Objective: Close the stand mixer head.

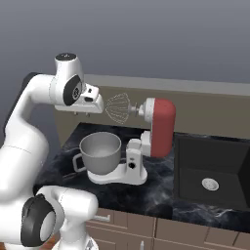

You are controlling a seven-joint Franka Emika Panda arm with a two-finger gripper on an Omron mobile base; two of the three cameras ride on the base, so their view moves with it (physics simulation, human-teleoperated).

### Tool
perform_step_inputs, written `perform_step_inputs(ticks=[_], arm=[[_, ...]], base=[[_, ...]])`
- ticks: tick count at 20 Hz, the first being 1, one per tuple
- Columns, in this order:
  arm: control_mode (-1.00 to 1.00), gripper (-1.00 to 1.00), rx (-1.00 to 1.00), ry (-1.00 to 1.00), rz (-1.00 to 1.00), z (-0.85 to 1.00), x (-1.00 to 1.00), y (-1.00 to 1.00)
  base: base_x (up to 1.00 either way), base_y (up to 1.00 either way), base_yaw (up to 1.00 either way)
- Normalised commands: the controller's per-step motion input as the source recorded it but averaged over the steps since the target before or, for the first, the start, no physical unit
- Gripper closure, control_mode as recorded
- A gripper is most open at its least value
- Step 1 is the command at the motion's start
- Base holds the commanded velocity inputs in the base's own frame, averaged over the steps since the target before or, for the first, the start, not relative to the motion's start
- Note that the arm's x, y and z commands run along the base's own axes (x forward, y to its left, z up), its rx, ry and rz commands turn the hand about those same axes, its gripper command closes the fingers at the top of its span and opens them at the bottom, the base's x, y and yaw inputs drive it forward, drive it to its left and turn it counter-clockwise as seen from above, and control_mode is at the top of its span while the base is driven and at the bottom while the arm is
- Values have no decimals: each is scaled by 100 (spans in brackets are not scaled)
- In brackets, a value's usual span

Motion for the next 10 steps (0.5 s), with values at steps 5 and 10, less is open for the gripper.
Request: perform_step_inputs(ticks=[5, 10], arm=[[-100, -100, 0, 0, -1, -1, -6, 0], [-100, -100, 0, 0, 0, 1, -80, -41]], base=[[0, 0, 0], [0, 0, 0]])
